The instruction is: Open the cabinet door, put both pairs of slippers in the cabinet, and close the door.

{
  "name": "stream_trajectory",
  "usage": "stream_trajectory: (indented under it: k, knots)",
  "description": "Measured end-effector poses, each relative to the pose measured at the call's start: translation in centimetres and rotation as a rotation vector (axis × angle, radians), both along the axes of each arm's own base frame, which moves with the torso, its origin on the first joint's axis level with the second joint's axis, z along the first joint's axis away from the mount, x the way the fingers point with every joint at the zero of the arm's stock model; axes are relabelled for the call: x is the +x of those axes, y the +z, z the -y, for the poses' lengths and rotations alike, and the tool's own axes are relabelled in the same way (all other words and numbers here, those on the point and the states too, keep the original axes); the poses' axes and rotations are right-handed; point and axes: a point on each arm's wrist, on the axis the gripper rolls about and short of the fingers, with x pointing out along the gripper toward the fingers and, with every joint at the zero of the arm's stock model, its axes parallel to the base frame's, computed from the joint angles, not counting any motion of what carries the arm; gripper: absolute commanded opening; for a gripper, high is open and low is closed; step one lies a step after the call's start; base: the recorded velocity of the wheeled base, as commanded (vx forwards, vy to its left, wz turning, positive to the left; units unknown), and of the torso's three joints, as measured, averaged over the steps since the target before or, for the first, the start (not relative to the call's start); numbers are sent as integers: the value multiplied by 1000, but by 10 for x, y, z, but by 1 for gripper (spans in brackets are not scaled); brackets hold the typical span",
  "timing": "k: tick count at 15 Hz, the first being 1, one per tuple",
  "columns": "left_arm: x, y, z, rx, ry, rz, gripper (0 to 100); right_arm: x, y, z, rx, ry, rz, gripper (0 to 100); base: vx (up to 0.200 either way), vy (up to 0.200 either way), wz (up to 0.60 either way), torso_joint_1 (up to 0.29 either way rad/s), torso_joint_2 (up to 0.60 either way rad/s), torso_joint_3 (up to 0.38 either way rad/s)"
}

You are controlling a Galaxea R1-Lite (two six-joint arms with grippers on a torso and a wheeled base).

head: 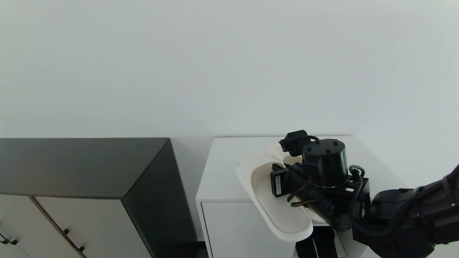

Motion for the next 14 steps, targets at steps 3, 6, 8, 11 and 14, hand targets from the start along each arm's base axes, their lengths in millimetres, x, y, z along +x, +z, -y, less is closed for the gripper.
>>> stream_trajectory:
  k: [3, 6, 8, 11, 14]
  knots:
    - [0, 0, 0, 1, 0, 0, 0, -2, 3, 1, 5, -1, 5, 0, 0, 0, 0, 0, 0, 0]
    - [0, 0, 0, 2, 0, 0, 0, -2, 3, 2, 6, -1, 6, 0, -200, 0, 0, 7, 6, 4]
    - [0, 0, 0, 2, 0, 0, 0, -2, 2, 2, 3, 0, 4, 0, -200, 0, 0, -5, 2, 5]
    - [0, 0, 0, 1, 0, 0, 0, -2, 3, 2, 4, -1, 4, 0, -200, 0, 0, 1, 6, 4]
    - [0, 0, 0, 0, 0, 0, 0, -3, 2, 2, 1, -1, 2, 0, -133, 0, 0, 2, 3, 0]
